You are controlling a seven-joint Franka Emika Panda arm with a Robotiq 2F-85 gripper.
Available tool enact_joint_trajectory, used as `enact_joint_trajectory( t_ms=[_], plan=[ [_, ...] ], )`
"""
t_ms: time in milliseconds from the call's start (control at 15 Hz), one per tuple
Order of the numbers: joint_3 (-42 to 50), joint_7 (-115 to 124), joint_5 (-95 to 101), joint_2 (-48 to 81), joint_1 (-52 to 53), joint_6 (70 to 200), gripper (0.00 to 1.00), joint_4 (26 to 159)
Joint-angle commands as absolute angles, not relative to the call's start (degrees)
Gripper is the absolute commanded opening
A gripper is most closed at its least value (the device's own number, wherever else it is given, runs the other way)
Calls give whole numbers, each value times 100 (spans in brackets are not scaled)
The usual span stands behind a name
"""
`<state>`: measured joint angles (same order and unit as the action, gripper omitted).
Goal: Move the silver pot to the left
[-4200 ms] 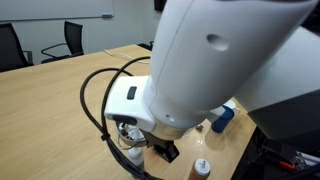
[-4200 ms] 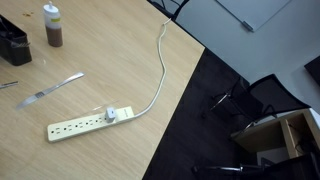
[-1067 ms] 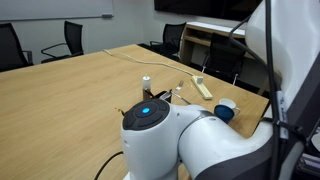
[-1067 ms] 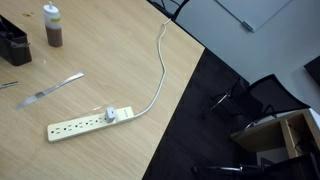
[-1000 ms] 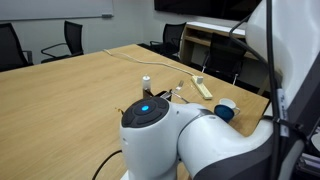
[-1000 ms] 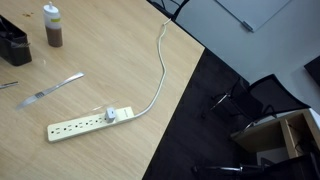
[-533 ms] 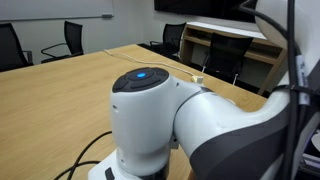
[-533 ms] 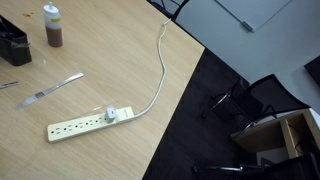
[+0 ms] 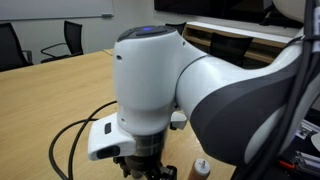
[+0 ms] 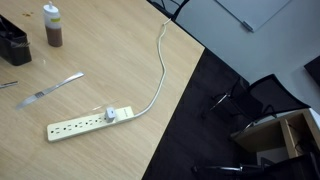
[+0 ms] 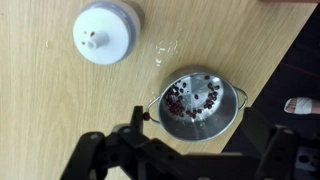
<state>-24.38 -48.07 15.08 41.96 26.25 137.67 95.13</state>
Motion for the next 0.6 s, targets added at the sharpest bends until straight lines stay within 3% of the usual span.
enact_joint_trajectory(
  t_ms=[0, 533],
  plan=[
    [-2415, -4822, 1488, 4224, 2651, 13750, 100, 9472],
    [-2418, -4821, 1491, 4282, 2676, 13755, 100, 9441]
  ],
)
